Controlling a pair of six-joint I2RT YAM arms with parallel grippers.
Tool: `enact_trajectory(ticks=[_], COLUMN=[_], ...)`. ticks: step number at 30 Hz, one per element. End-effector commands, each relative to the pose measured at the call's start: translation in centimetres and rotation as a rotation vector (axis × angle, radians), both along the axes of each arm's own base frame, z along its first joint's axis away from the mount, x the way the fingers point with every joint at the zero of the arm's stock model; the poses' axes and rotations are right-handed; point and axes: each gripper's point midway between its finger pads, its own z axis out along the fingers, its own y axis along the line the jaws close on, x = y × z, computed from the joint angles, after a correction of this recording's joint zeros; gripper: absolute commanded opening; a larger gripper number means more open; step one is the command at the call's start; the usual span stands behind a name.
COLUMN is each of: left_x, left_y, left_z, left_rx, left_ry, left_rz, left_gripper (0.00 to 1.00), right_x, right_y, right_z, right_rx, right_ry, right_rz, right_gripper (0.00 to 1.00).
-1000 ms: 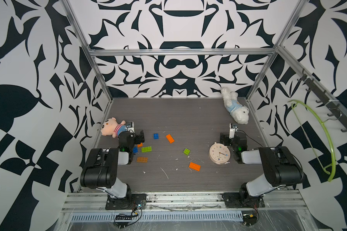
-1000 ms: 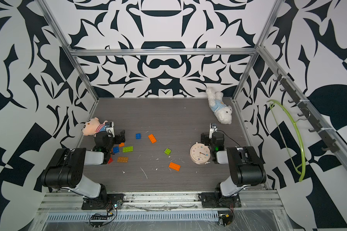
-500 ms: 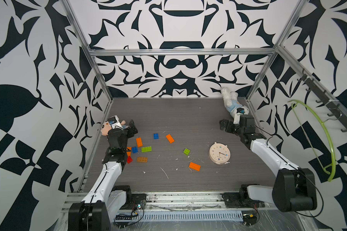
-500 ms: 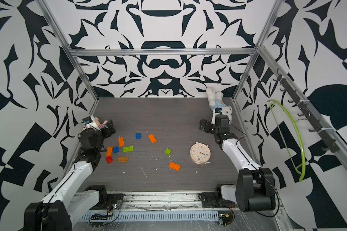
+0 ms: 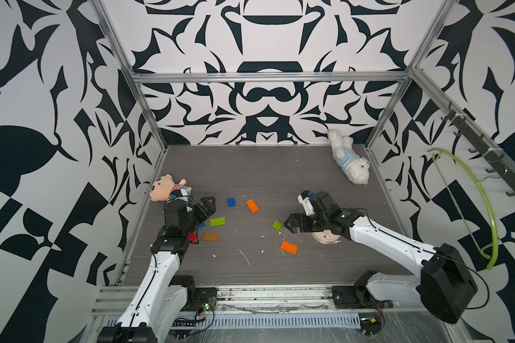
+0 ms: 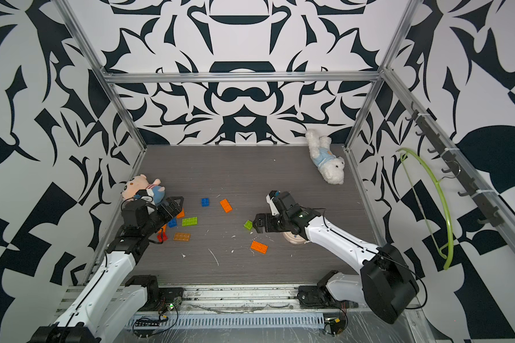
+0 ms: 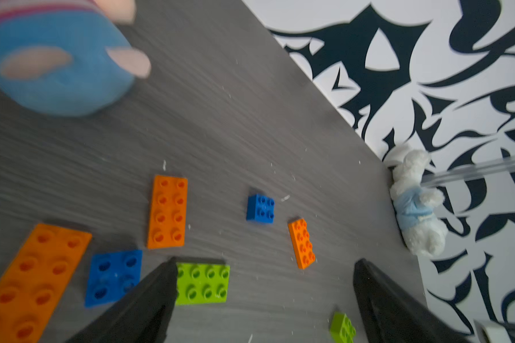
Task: Assemble the number 5 with lego
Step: Move the distractor to the center of the board.
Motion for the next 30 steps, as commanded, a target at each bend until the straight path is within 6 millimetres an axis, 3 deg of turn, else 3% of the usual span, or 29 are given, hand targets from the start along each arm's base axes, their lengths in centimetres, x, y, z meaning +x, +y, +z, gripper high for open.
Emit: enact_trajectory(ticks=[1,9,14,23,27,30], left_x=[-1.7,-3.2,-3.4,-3.9,-4.0,-4.1], left_y=[-2.5,-7.2,-9.2,-12.9,-13.4,-12.8], left_z=[-1.5,-2.5,-2.5,-2.5,-2.6,-2.4], left_rx=[-0.023,0.075,0.108,0.187,0.224,0.254], left_ry=[0.074,0.117,0.124,0.116,0.122,0.120], left_rz=[-0.074,-0.222,-0.280,-0.371,-0.376,-0.352], left_gripper=[0.99,0.99,0.99,0.99,0.99,0.99], right_x=[0.2,0.4,1.2,3.3,3.5,3.6], right_y=[-1.9,-8.0,-12.2,-19.8,-21.2,-19.5], right_z=[-2.0,-3.4,-4.4,-4.4,-3.2,-1.2], right_rx=[-0.116,-0.362,-0.350,-0.228,-0.193,-0.092], right_ry=[0.026,0.008,0.074,0.137,0.123,0.086], right_rz=[-0.088,-0.249,-0.360,-0.606,-0.644,-0.605], right_gripper=[0.99,1.00,1.00,1.00,1.00,0.95])
